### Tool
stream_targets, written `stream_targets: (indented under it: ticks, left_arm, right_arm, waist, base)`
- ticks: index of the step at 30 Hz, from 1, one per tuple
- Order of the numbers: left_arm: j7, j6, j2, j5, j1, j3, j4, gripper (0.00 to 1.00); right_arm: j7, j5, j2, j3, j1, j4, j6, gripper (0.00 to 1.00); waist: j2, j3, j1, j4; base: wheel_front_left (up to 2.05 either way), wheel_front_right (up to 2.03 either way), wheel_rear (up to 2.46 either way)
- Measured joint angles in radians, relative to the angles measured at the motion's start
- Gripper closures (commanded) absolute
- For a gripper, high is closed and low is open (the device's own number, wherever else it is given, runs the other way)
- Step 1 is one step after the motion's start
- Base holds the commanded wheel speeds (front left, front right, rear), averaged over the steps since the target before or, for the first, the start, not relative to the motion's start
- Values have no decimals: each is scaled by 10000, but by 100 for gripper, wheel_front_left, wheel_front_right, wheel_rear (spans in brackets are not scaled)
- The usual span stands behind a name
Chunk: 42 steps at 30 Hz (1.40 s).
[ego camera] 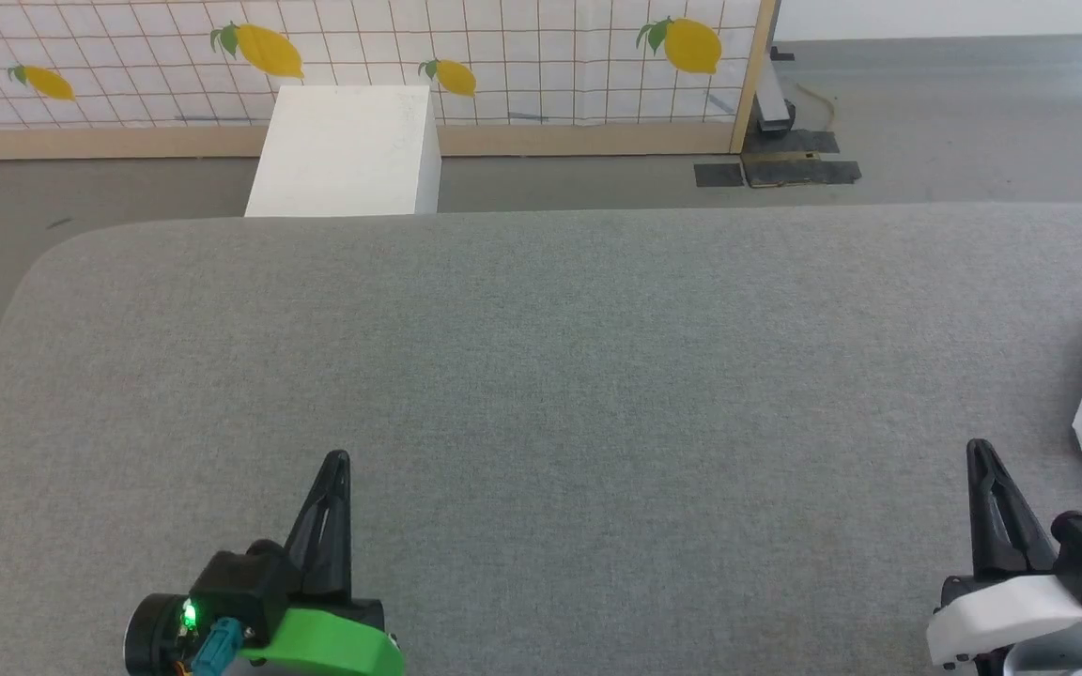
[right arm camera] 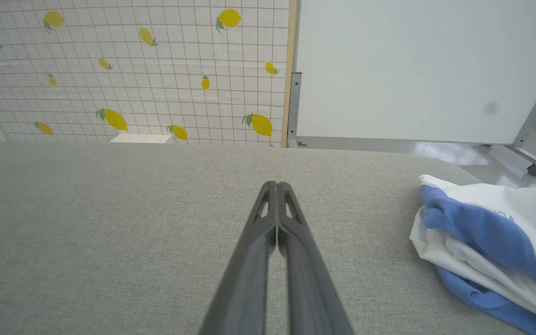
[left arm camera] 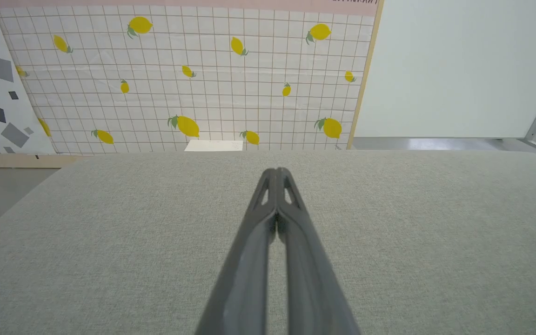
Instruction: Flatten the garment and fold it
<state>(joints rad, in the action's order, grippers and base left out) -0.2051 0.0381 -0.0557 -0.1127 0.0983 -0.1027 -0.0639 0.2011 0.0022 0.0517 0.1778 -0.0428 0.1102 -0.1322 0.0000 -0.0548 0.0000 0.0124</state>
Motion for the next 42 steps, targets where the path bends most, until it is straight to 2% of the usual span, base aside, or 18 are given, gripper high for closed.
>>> stream_targets:
  ticks: [42]
  left_arm:
    - [907,-130,2,393,-377,453,278,100]
  right_arm:
    - [-884,0,0,-780,34,-468,0,100]
  waist:
    - [0,247,0,-56]
  base:
    - [0,0,0]
